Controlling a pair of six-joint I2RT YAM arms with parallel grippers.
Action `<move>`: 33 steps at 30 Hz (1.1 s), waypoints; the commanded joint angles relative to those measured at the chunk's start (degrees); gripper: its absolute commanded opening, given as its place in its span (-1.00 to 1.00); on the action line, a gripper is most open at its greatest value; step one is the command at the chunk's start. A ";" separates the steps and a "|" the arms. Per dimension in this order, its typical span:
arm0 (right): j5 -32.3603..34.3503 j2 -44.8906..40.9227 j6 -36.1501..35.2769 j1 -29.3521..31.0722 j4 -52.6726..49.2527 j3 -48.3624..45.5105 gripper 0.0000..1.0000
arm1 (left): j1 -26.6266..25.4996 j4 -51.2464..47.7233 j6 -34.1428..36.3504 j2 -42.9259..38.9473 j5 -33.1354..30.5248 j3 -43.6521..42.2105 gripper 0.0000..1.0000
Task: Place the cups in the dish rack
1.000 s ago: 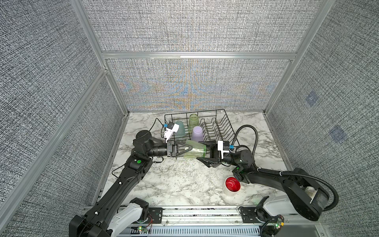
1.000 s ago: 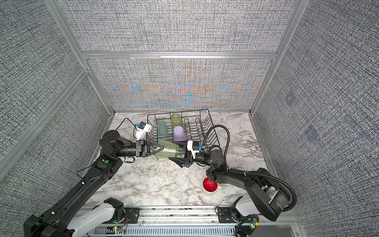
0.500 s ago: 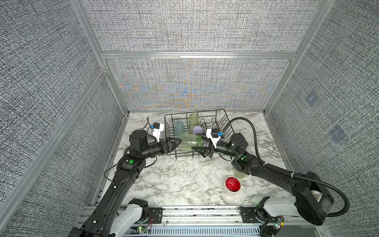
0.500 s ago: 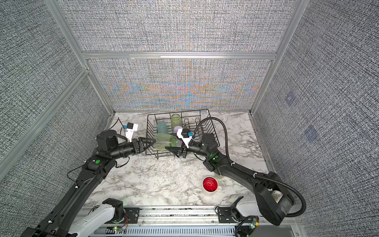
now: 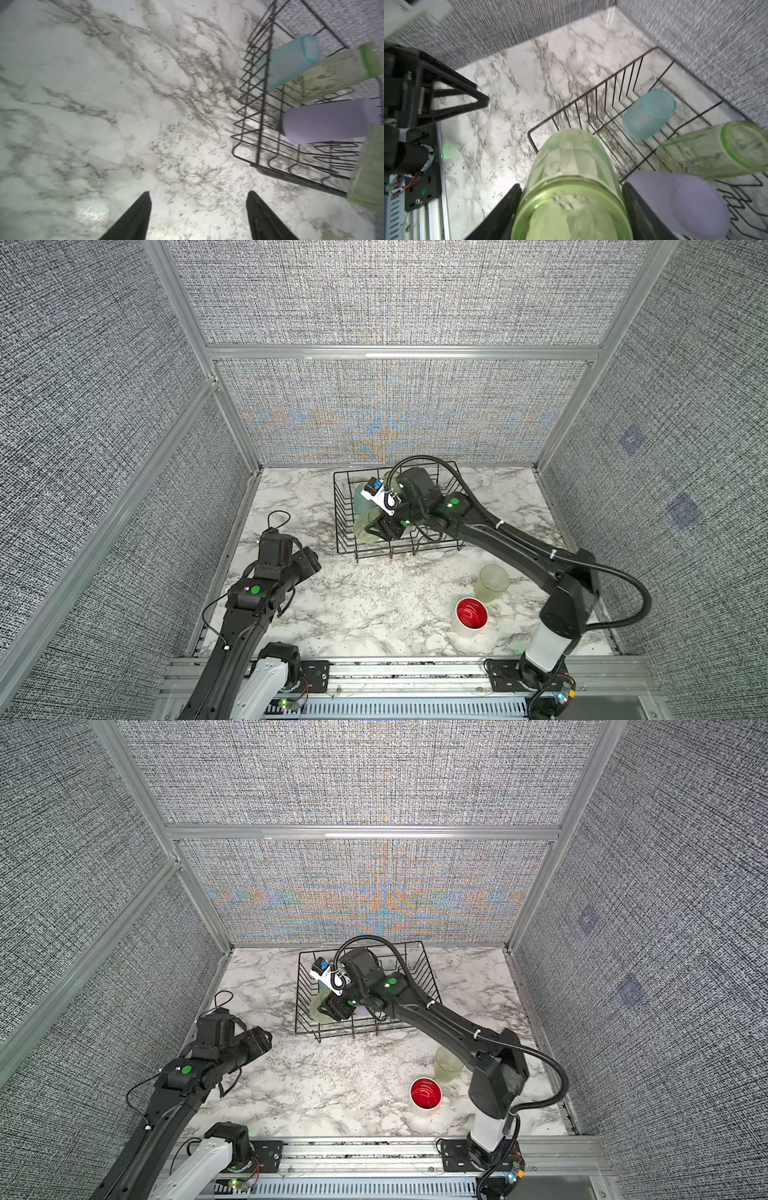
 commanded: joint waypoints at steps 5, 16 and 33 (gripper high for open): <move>7.98 11.30 2.32 0.37 -12.40 12.66 0.22 | 0.11 -3.47 -0.58 -0.59 -5.35 -0.29 0.63; 11.69 30.96 4.10 0.45 -19.11 34.79 0.24 | 0.11 -4.22 0.61 -1.38 -3.87 0.48 0.64; 15.35 37.95 4.86 -0.82 -7.93 35.05 0.42 | 0.12 -3.38 0.24 -0.35 -0.73 -0.54 0.67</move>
